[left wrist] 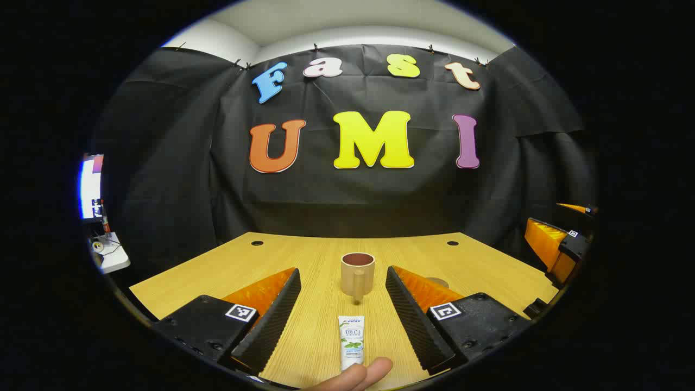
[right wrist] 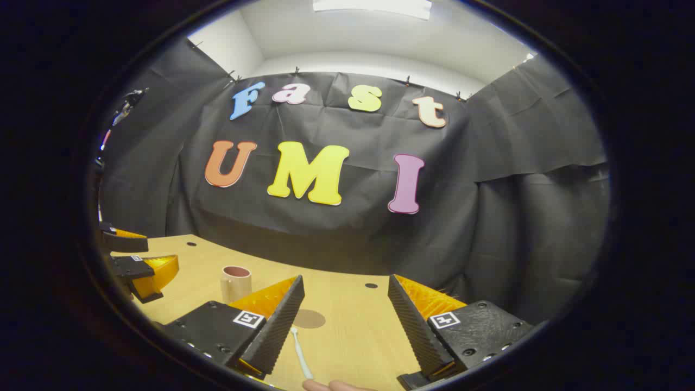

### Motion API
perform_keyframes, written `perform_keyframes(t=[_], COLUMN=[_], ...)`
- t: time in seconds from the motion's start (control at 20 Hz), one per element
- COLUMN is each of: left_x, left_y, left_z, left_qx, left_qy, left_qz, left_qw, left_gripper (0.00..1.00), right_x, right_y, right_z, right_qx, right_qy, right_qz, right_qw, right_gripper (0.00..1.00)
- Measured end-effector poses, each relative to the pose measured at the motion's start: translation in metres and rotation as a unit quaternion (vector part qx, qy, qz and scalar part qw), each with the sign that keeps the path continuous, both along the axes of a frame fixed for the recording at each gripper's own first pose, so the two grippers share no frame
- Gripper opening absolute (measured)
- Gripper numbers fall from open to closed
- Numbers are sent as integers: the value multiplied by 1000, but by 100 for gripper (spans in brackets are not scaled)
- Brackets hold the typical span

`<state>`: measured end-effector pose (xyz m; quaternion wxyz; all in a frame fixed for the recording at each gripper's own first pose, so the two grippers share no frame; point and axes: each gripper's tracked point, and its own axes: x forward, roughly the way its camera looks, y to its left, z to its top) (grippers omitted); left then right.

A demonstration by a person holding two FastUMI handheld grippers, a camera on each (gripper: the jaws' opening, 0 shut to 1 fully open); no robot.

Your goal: Put the toothbrush and toothpaste on the desktop into the cup, then pick up the cup and place it on the coaster on the desktop.

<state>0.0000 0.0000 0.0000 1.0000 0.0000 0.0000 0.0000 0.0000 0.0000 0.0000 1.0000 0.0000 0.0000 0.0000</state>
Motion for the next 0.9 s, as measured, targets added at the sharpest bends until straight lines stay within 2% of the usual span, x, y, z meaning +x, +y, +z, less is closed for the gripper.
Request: perform_keyframes(t=[0.9], left_x=[16], left_y=[24], left_z=[-15], left_qx=[-21], left_qy=[23], left_qz=[22], left_qw=[999], left_gripper=[100], right_x=[-1], right_y=[-11], right_z=[-8], right_qx=[6], right_qy=[10], right_qz=[-5], right_qw=[1000], right_gripper=[94])
